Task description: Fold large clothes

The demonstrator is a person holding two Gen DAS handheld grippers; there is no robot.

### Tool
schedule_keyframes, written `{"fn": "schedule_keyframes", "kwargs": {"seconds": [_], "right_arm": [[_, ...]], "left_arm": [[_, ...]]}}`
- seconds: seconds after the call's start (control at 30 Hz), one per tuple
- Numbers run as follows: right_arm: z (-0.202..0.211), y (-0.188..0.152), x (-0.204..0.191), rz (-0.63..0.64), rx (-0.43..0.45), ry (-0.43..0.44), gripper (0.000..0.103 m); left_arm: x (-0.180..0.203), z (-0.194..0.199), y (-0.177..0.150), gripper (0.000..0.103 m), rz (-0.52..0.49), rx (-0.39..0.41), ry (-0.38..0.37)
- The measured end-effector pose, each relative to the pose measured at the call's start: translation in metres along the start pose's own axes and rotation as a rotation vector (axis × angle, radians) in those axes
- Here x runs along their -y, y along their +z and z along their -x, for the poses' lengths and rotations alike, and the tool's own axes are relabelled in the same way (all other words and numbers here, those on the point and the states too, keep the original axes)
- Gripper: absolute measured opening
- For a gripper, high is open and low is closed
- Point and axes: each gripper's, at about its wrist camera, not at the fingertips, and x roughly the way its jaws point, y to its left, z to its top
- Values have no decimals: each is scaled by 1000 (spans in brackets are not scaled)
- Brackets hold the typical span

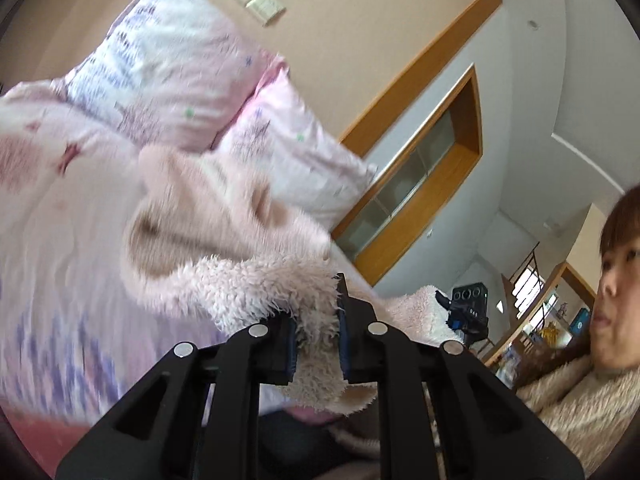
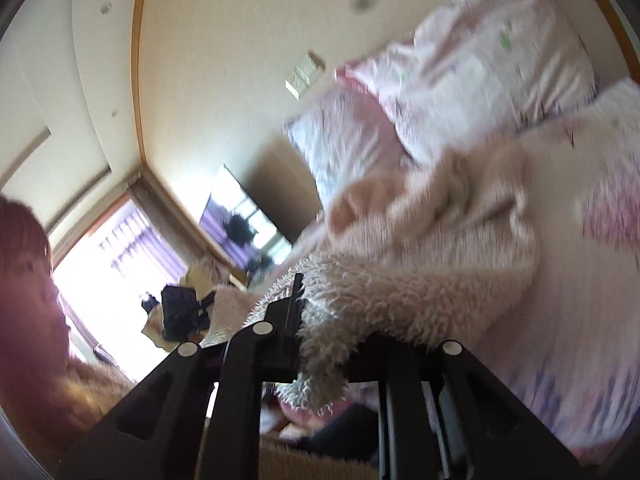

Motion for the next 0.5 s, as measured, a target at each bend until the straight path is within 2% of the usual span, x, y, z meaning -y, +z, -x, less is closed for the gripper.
{"fn": "schedule_keyframes", "kwargs": {"seconds": [0.3,0.5], "right_arm": [[-42,82,9,7,149,-84,15],[-94,125,47,-52,174,-170,15]], "left_arm": [[-27,-44,84,15,48,90,24],[-58,-97,133,15,74,71,60]]}}
